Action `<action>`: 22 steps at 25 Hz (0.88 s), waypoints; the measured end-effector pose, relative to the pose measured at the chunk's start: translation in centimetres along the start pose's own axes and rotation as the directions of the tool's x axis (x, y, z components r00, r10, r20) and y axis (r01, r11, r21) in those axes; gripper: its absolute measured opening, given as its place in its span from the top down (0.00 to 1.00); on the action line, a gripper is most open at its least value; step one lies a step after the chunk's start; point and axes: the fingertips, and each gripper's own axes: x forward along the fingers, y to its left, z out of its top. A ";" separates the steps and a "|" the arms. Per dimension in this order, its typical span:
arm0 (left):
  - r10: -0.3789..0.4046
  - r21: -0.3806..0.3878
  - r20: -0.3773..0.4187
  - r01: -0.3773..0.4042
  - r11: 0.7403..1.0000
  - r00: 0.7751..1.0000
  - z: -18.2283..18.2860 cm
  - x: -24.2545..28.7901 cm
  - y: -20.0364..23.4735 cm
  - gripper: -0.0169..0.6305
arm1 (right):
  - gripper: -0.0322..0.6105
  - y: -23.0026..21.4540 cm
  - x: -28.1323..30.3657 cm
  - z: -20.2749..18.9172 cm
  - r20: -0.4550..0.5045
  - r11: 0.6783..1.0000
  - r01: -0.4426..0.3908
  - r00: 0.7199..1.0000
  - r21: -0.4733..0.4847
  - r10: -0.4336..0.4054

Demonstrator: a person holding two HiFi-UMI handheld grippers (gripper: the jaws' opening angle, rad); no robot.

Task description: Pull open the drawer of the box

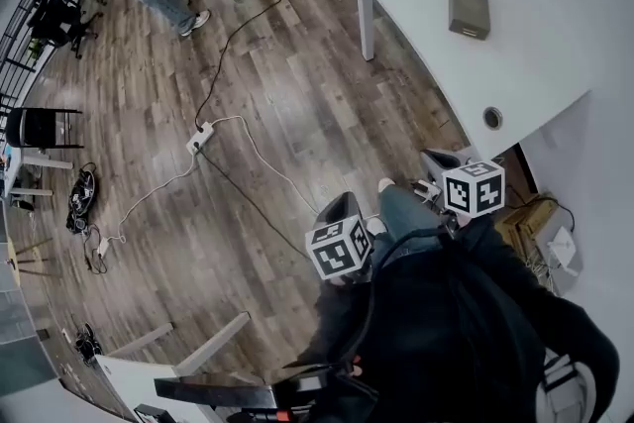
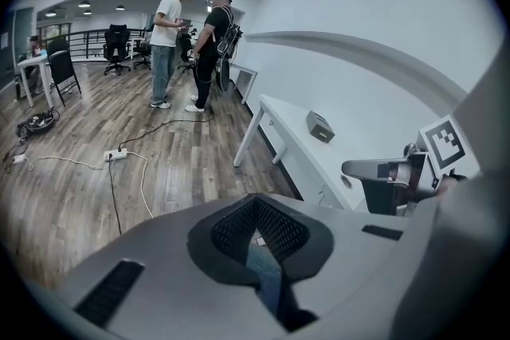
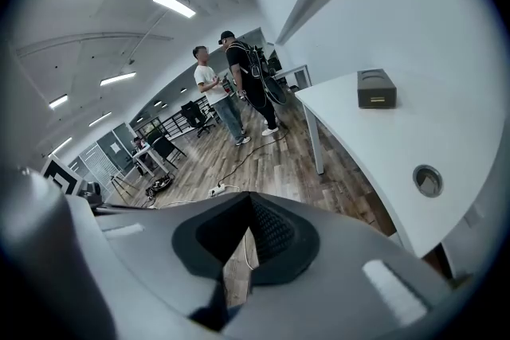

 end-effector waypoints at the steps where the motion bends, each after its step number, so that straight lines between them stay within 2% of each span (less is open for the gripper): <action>1: -0.005 0.005 -0.006 0.005 1.000 1.000 0.6 0.6 -0.1 0.98 | 0.96 -0.2 0.5 0.7 0.004 1.000 0.003 1.000 0.004 -0.003; 6: -0.016 0.044 -0.037 0.018 0.999 0.999 5.0 5.1 0.1 0.98 | 0.96 -2.6 4.6 5.3 0.032 0.999 0.011 0.999 0.035 -0.012; 11: -0.034 0.110 -0.075 0.042 0.993 0.997 12.4 10.9 0.1 0.98 | 0.96 -5.7 9.2 11.0 0.047 0.997 0.031 0.998 0.077 -0.034; 17: -0.077 0.213 -0.101 0.098 0.972 0.992 21.8 18.1 -2.4 0.98 | 0.96 -10.0 12.4 18.3 0.082 0.990 0.056 0.994 0.131 -0.067; 22: -0.131 0.284 -0.149 0.169 0.944 0.980 25.9 22.6 -5.6 0.98 | 0.96 -14.0 13.5 21.9 0.103 0.977 0.106 0.987 0.187 -0.126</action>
